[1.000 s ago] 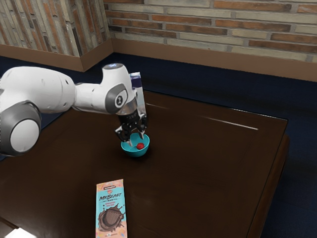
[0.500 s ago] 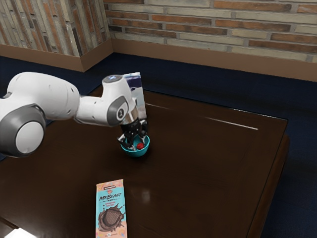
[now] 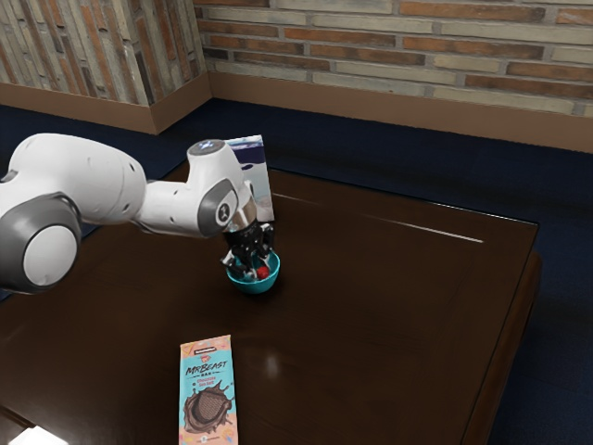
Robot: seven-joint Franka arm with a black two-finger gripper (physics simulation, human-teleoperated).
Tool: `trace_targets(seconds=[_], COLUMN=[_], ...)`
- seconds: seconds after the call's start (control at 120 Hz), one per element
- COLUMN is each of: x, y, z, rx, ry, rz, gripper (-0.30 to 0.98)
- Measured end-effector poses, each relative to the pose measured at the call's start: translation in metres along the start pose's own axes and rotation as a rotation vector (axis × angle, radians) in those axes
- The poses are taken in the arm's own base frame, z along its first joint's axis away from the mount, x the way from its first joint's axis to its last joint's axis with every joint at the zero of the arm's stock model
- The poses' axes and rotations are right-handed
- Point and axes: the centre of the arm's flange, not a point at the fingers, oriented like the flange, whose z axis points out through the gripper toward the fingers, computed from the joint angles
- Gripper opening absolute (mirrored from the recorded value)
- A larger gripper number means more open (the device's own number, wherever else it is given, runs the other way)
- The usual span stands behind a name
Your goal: Take strawberry from the bowl
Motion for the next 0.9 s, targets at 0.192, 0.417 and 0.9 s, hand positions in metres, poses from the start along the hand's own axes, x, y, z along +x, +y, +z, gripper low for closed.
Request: trace_targets(seconds=[0.192,0.417,0.9], x=[-0.003,-0.101,-0.142], y=[-0.001,0.021,0.050], z=[-0.052,-0.098,-0.181], rx=[-0.050,-0.108,-0.161], ry=[0.011,-0.010,-0.042], rz=[-0.009,0.121,0.196], gripper=[0.01,-0.02,0.48])
